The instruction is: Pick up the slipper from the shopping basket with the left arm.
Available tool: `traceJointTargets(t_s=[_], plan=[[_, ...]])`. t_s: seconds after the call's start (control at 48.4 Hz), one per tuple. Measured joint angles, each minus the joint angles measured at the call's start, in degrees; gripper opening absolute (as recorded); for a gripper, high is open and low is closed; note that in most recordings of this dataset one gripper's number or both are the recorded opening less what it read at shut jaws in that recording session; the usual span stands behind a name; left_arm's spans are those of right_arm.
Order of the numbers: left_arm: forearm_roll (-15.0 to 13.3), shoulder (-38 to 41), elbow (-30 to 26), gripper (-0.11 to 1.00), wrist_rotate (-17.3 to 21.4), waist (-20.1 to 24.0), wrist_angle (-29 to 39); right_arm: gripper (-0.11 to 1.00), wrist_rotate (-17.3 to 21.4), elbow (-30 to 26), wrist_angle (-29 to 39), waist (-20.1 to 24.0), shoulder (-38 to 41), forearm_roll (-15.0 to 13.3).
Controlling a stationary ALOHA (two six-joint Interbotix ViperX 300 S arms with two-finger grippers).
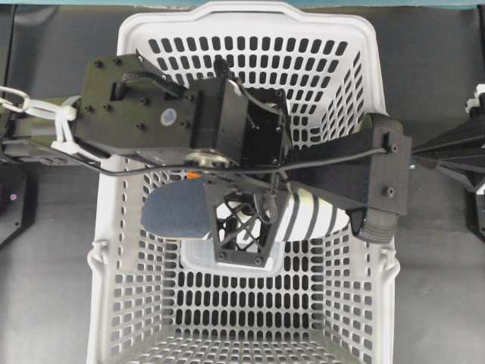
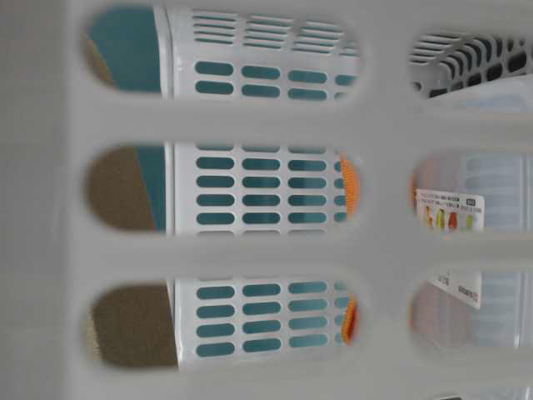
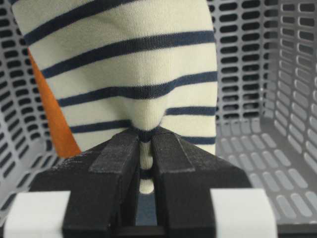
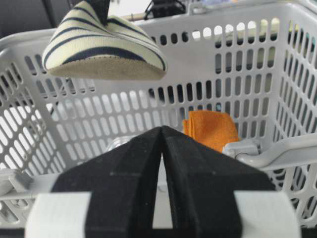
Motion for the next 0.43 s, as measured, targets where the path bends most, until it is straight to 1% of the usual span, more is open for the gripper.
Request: traceJointTargets(t_s=[0.434], plan=[[0.00,0.00,0.00,0.05,0.00,-0.09,0.00,0.00,0.00,0.00,0.09,0.00,-0.88,0.00]])
